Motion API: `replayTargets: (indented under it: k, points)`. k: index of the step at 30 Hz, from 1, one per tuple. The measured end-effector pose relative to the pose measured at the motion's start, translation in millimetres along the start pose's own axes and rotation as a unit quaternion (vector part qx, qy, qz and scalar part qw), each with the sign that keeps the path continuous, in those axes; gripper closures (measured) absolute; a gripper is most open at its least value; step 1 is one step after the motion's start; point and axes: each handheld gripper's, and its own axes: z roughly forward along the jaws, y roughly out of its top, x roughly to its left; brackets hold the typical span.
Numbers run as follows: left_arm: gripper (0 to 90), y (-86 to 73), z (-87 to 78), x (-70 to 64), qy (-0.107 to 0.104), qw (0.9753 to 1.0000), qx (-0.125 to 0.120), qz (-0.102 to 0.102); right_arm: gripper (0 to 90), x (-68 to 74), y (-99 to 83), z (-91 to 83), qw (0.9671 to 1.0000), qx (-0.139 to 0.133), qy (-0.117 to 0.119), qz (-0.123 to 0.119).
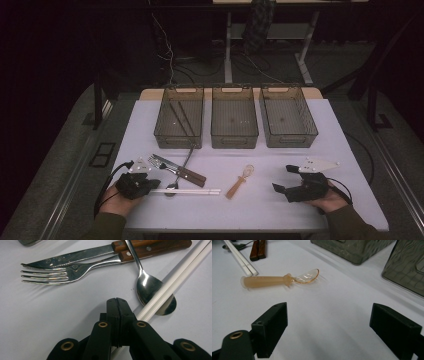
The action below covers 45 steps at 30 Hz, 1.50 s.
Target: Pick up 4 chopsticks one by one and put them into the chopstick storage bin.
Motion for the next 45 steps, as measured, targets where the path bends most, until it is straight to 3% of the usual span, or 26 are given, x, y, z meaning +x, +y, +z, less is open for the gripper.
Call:
replayTargets:
  k: [11, 45]
  points:
    - [88.2, -8.9, -6.8, -3.2, -0.009, 0.9999, -0.009, -0.007, 14.1, 0.3, 0.2, 0.6, 1.0000, 0.002, 0.000, -0.001]
    - [88.2, -3.7, -5.8, -12.7, -0.035, 0.9994, -0.004, 0.006, 14.2, 0.0, 0.2, 0.8, 1.0000, 0.003, -0.001, -0.001]
